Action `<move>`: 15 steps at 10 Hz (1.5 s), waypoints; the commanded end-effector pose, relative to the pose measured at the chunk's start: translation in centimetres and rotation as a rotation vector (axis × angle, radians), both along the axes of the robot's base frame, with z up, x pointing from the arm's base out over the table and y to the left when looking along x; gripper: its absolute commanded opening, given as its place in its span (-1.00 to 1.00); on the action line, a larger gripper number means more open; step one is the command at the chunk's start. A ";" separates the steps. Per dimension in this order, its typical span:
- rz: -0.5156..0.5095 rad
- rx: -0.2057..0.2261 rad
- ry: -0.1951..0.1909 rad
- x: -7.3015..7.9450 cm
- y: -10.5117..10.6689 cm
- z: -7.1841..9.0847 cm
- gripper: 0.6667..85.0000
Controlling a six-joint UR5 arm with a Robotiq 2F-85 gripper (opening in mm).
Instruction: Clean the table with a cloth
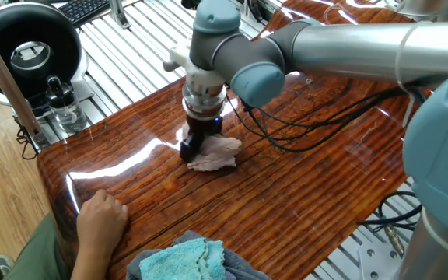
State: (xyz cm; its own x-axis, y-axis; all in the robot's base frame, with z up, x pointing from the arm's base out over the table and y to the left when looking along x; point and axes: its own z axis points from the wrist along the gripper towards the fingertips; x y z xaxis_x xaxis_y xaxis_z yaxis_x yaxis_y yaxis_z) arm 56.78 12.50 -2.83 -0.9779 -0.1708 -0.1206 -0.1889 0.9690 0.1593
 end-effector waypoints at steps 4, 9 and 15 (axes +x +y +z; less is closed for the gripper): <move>-0.128 0.075 -0.015 0.5 5.3 -0.1 -0.99; -0.243 0.166 0.092 -0.6 9.1 4.7 -0.99; -0.101 -0.235 -0.012 1.1 4.4 2.7 -0.99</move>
State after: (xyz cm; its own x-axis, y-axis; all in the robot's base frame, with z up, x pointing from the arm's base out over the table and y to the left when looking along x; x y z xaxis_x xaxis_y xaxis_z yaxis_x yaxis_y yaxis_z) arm 57.56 19.41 -1.19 -0.9932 -0.0290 -0.1128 -0.0369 0.9970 0.0685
